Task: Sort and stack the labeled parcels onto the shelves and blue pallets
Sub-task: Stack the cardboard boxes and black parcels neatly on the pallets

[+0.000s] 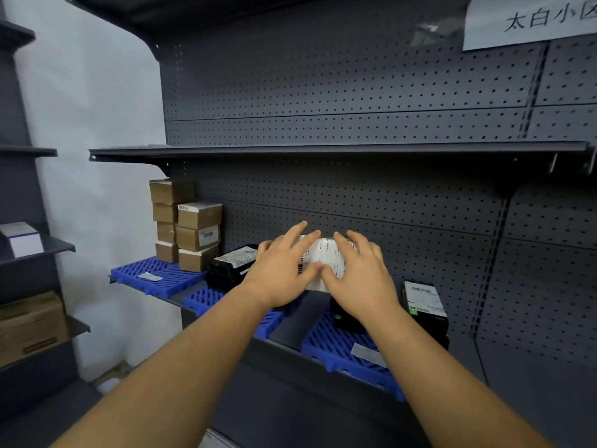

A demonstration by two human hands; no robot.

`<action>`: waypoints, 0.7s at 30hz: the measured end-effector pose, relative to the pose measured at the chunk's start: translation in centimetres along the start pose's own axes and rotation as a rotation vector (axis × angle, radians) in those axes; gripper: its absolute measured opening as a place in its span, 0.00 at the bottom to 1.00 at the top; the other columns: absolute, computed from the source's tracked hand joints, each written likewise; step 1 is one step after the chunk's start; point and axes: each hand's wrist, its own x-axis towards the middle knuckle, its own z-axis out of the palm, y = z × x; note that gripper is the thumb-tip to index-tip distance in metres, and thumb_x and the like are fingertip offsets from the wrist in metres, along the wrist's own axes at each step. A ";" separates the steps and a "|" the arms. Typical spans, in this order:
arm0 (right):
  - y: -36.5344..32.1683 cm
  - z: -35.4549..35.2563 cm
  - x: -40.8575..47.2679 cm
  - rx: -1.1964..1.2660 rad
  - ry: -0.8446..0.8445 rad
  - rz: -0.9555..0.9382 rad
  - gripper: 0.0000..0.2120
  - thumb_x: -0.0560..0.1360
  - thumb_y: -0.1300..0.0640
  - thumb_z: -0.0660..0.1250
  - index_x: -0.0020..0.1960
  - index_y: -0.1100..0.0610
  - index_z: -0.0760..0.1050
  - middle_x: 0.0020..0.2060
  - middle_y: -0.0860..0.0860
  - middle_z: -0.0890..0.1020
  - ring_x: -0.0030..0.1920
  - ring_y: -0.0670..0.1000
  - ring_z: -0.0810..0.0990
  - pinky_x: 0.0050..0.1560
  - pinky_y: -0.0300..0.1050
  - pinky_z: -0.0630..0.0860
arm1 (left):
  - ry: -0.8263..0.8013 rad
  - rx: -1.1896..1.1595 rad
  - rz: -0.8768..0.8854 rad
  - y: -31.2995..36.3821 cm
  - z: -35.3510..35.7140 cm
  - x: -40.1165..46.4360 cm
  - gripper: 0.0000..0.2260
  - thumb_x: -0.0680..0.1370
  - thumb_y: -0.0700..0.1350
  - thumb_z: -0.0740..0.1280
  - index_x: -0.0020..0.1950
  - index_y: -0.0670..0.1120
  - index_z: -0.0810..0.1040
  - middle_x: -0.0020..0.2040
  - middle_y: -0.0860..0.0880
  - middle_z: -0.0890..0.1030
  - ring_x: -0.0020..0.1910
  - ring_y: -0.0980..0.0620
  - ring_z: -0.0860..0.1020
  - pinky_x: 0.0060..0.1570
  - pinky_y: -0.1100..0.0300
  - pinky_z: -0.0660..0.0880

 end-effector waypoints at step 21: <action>-18.5 12.3 3.6 -0.025 -0.028 0.062 0.31 0.76 0.41 0.61 0.76 0.49 0.59 0.74 0.48 0.60 0.73 0.50 0.55 0.65 0.50 0.67 | -0.061 -0.057 0.080 -22.2 -5.7 -4.0 0.26 0.80 0.61 0.55 0.77 0.60 0.54 0.79 0.56 0.51 0.75 0.53 0.58 0.72 0.47 0.53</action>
